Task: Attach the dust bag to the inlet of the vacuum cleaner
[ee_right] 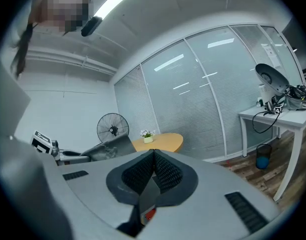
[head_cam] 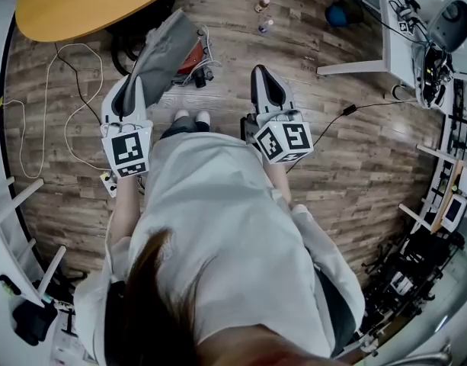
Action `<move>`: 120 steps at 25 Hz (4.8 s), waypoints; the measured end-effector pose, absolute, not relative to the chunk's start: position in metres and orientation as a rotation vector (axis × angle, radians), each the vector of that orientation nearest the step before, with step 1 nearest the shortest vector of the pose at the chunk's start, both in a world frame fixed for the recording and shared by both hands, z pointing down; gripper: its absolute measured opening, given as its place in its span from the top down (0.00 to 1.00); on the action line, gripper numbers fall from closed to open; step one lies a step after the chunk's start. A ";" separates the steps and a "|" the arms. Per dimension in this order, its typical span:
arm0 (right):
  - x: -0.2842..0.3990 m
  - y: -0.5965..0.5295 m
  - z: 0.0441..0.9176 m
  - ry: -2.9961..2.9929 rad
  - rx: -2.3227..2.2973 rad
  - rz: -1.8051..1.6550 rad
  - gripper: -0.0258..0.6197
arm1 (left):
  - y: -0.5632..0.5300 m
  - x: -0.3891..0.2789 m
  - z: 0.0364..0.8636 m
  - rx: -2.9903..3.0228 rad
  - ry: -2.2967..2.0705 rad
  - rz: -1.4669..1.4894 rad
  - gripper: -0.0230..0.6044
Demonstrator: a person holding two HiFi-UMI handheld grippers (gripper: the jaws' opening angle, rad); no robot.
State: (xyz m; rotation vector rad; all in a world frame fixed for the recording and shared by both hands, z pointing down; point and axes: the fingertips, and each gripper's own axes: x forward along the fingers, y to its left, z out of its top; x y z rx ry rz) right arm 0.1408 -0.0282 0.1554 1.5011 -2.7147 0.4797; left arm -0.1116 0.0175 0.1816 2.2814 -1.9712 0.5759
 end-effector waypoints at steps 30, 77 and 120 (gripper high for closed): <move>0.098 -0.004 0.139 -2.680 1.375 0.210 0.86 | 0.028 -0.093 0.182 2.633 -1.500 0.691 0.90; 0.059 0.036 0.513 -2.046 -0.006 -0.179 0.91 | 0.047 0.022 0.506 2.781 -0.423 1.153 0.90; 0.084 0.013 0.754 -1.926 -0.079 0.028 0.91 | 0.027 0.047 0.750 2.477 -0.440 1.293 0.90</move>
